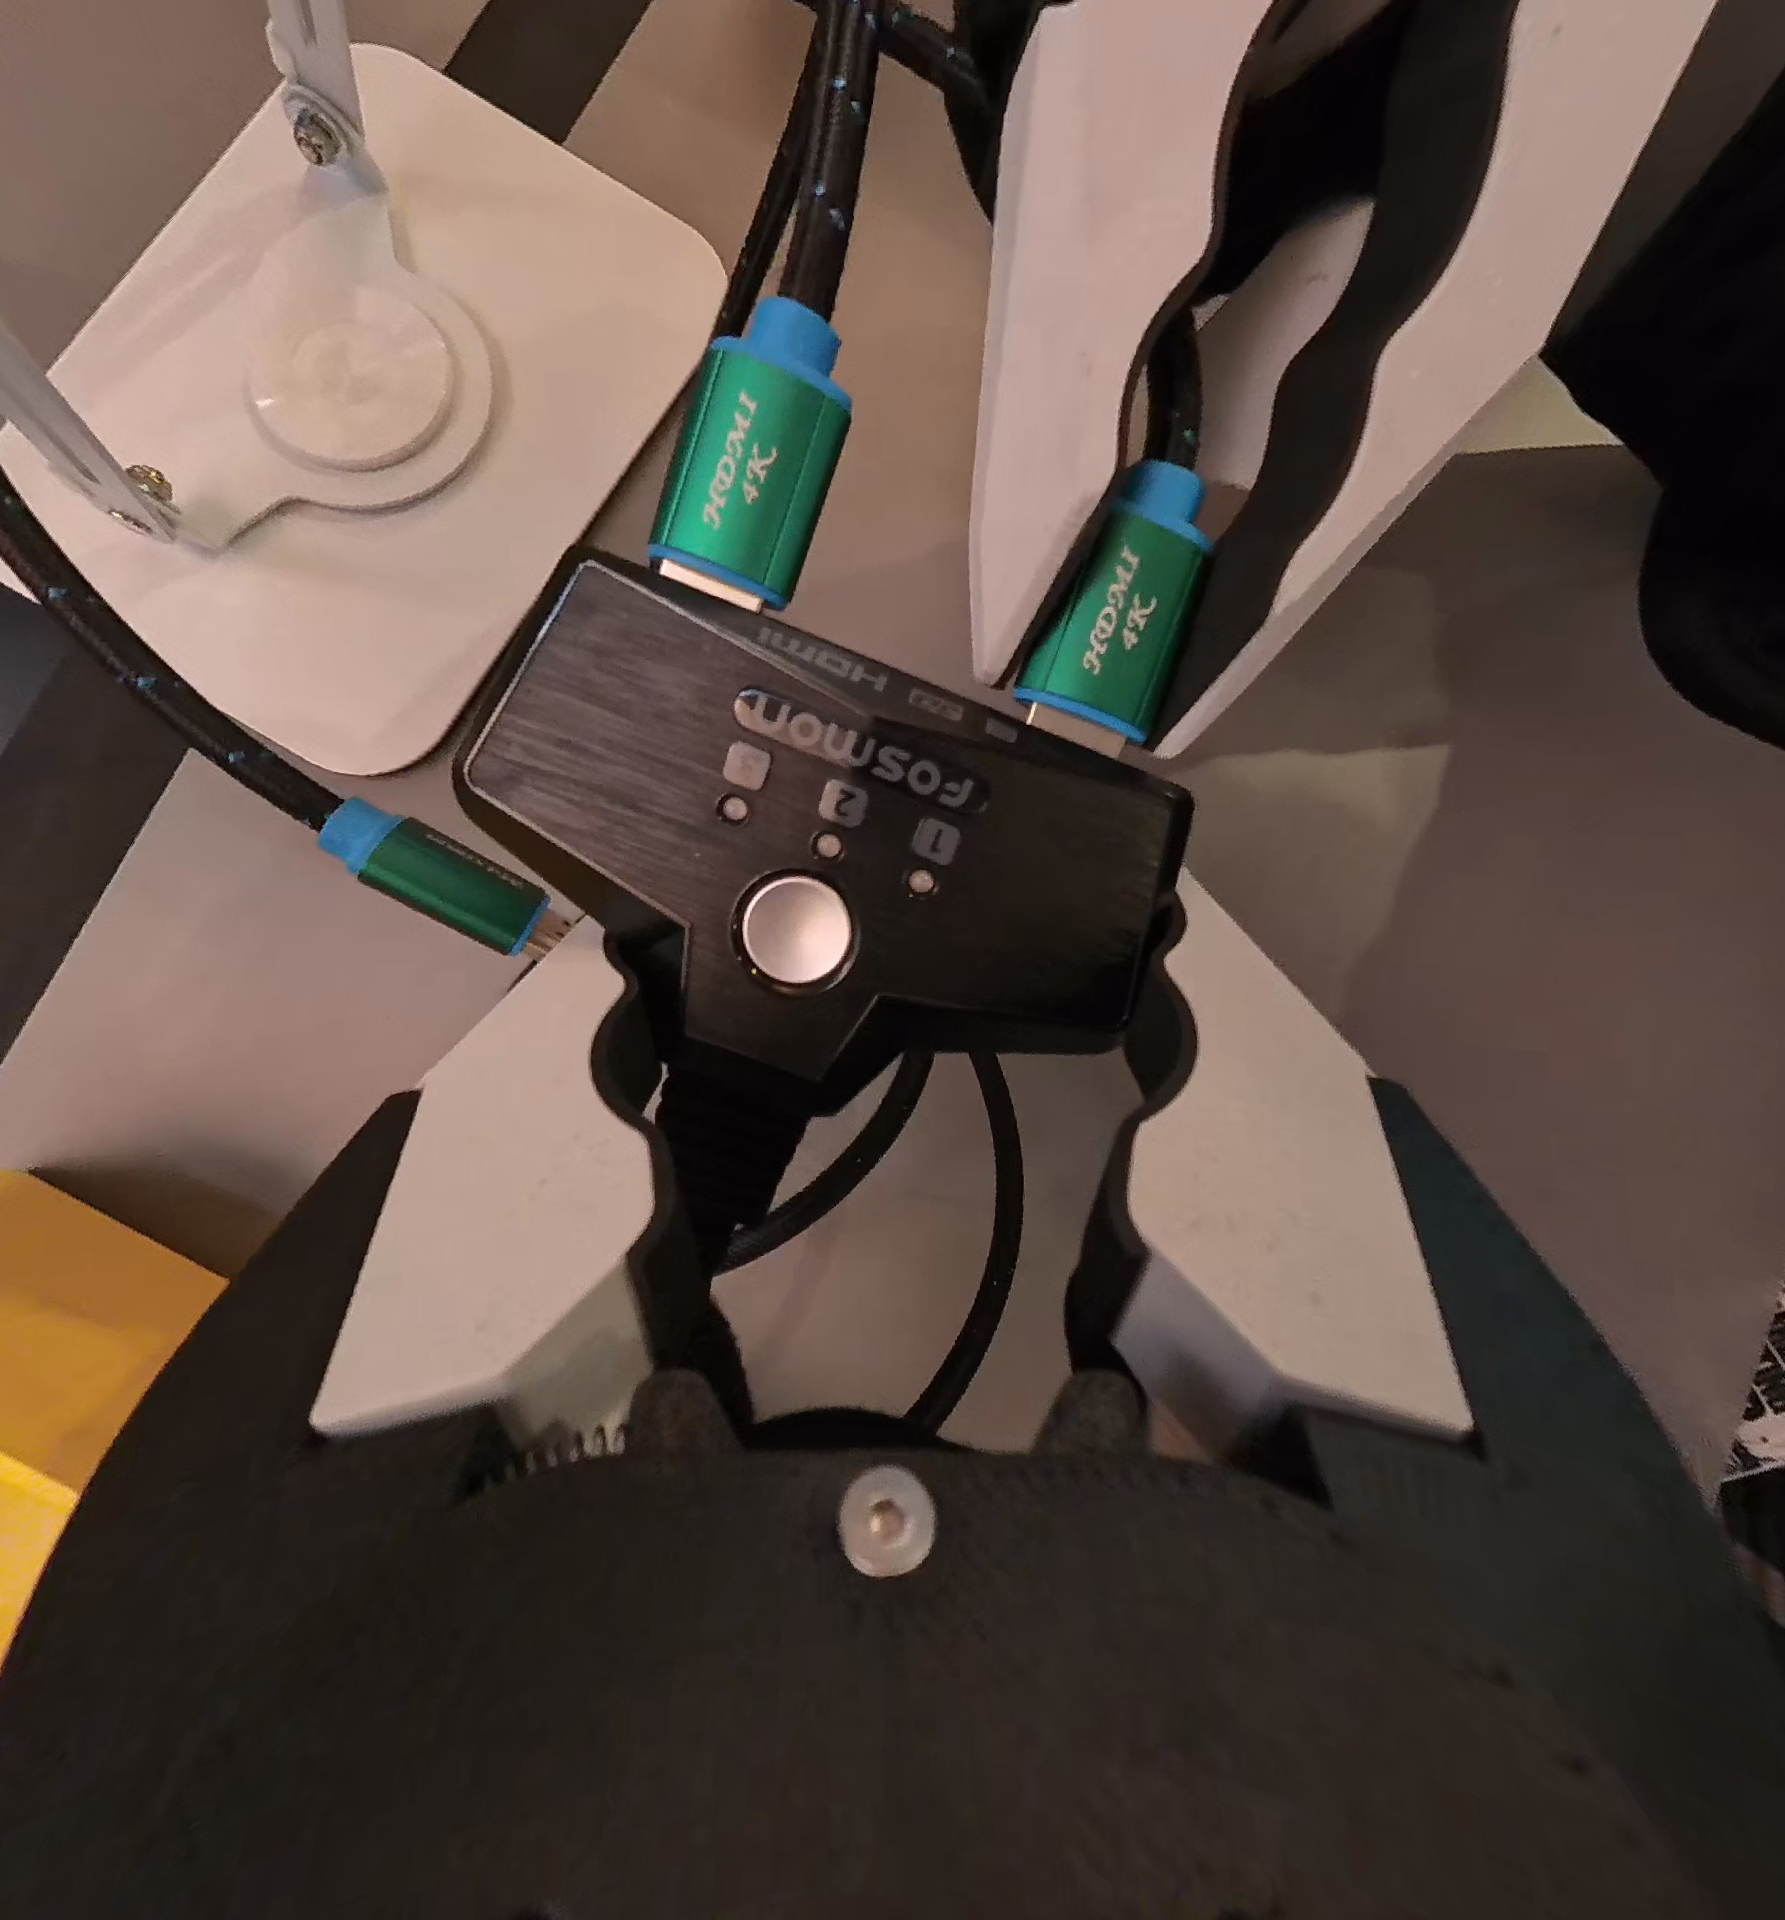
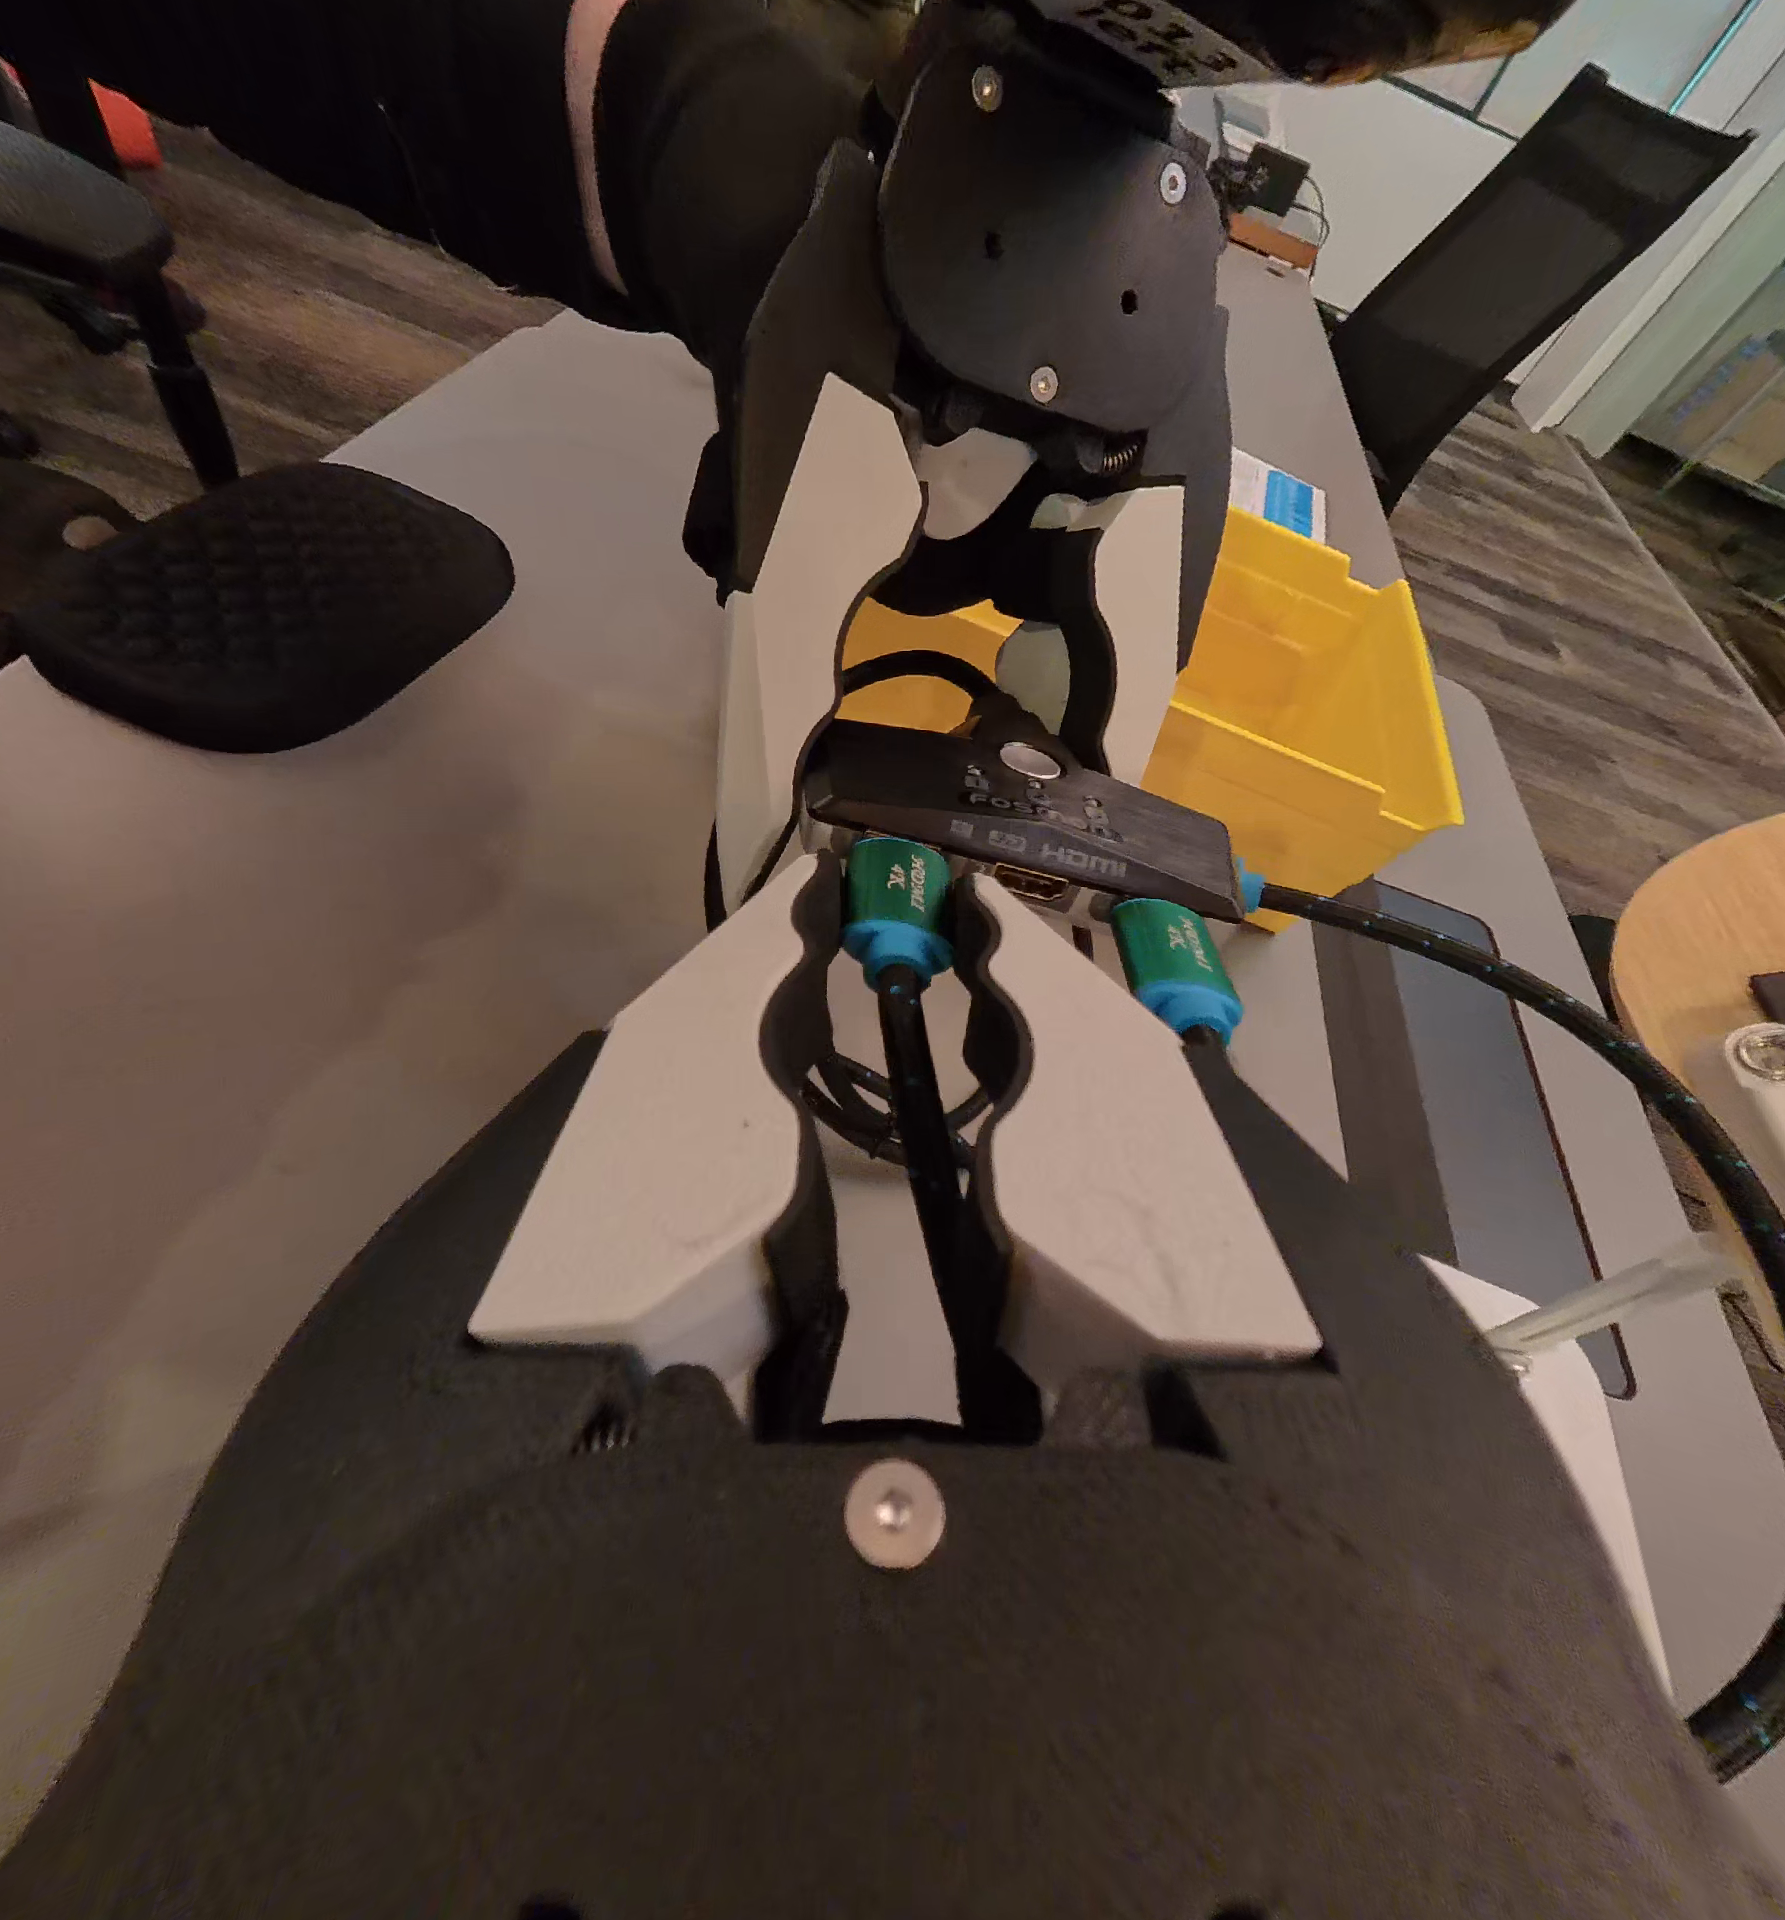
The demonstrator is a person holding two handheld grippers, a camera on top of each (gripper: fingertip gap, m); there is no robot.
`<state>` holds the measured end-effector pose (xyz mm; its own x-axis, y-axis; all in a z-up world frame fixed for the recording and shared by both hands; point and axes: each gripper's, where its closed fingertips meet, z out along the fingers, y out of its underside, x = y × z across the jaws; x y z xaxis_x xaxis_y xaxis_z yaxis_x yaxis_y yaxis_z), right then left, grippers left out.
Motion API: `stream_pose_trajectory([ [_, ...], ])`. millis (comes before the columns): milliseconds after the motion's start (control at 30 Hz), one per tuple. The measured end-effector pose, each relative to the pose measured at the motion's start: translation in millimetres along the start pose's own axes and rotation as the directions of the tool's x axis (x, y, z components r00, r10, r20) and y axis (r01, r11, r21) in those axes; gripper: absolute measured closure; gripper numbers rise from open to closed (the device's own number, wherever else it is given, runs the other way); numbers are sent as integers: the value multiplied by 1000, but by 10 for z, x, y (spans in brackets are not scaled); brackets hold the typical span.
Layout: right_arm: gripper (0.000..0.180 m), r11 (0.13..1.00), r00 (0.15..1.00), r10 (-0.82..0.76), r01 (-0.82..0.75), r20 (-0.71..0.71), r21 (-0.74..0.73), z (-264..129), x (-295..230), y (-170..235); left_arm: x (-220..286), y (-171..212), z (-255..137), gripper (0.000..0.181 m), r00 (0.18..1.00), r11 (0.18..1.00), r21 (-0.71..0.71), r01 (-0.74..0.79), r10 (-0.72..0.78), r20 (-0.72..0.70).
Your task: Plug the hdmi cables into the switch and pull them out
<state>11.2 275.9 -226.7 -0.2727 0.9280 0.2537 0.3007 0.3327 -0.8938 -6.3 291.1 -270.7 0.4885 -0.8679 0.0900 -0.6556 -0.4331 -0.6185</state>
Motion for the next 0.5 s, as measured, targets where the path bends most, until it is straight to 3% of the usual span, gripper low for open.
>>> stream_pose_trajectory([
  [267,159,998,993,-51,46,-109,-43,-21,125,-54,-75,-68,-49,90,999,998,35,44,-45,11],
  [500,160,1000,1000,-16,15,-11,-21,-55,-1,-51,35,-52,-22,90,1000,999,32,1,0,-3],
])
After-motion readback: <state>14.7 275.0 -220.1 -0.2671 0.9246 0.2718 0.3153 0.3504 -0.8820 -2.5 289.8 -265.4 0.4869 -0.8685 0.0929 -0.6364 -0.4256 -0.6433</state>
